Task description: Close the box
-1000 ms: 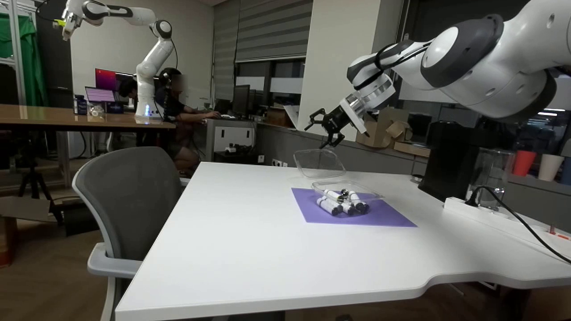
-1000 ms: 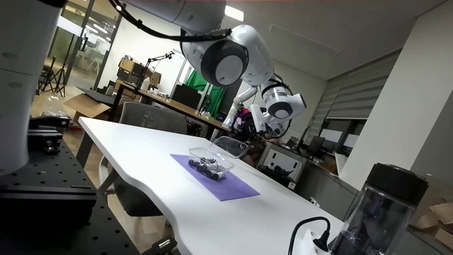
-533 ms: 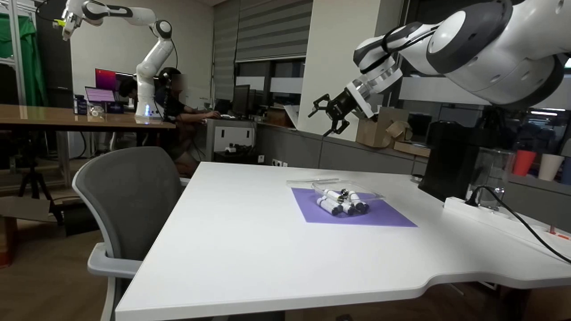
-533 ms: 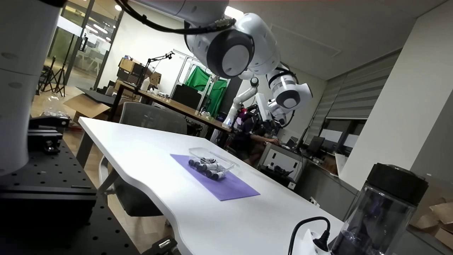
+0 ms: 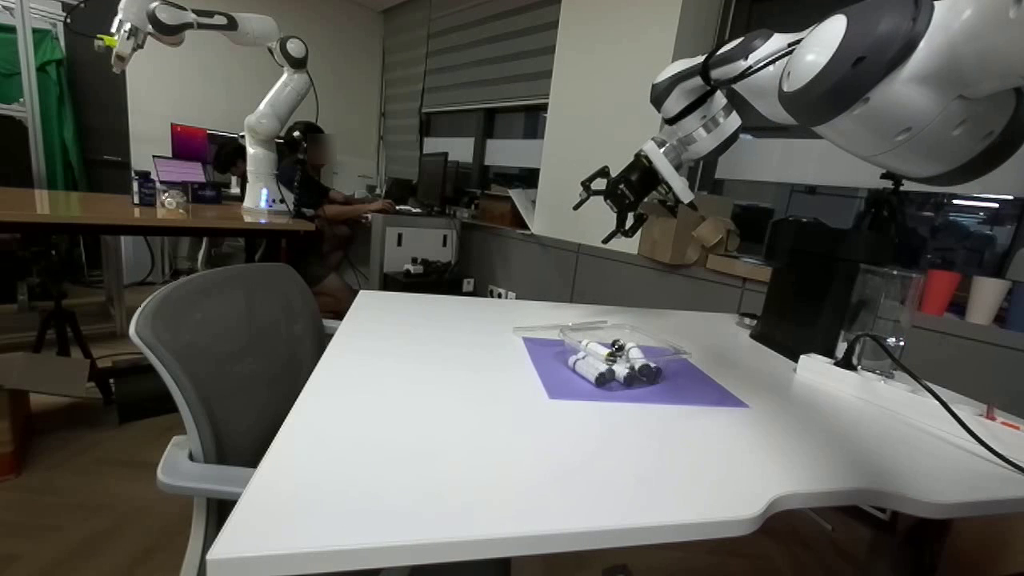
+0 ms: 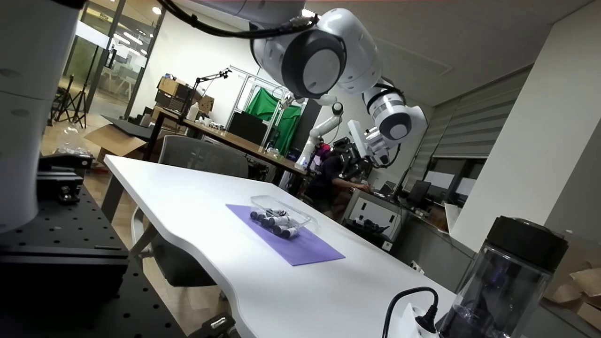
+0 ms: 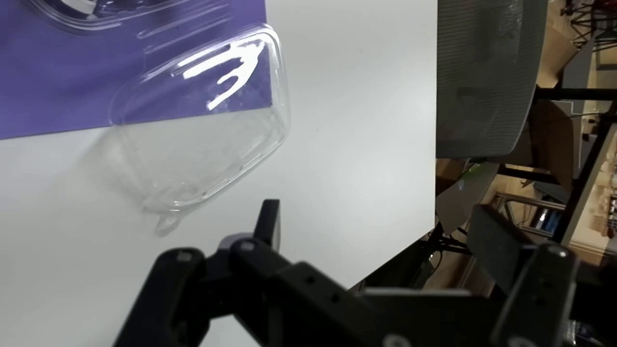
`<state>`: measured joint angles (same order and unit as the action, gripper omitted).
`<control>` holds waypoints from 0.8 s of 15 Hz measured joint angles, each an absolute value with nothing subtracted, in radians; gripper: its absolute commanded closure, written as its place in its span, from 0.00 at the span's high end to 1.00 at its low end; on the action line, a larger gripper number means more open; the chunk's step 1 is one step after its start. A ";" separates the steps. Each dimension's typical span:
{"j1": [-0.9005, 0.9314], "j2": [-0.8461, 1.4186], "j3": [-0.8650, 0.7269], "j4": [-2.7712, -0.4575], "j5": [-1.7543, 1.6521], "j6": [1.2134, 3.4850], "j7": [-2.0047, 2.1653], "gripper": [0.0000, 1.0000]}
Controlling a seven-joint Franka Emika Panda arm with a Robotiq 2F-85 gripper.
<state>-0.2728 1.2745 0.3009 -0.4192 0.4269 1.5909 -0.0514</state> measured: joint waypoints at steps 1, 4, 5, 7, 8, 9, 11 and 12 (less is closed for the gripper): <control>-0.275 1.275 0.292 -0.419 0.419 1.593 -0.052 1.00; -0.277 1.285 0.258 -0.421 0.387 1.626 -0.058 1.00; -0.277 1.295 0.247 -0.422 0.378 1.653 -0.066 1.00; -0.279 1.330 0.226 -0.424 0.364 1.729 -0.081 1.00; -0.280 1.352 0.215 -0.425 0.357 1.770 -0.084 1.00; -0.282 1.375 0.206 -0.427 0.352 1.808 -0.085 1.00; -0.290 1.418 0.190 -0.437 0.351 1.867 -0.086 1.00; -0.295 1.442 0.189 -0.432 0.351 1.872 -0.086 1.00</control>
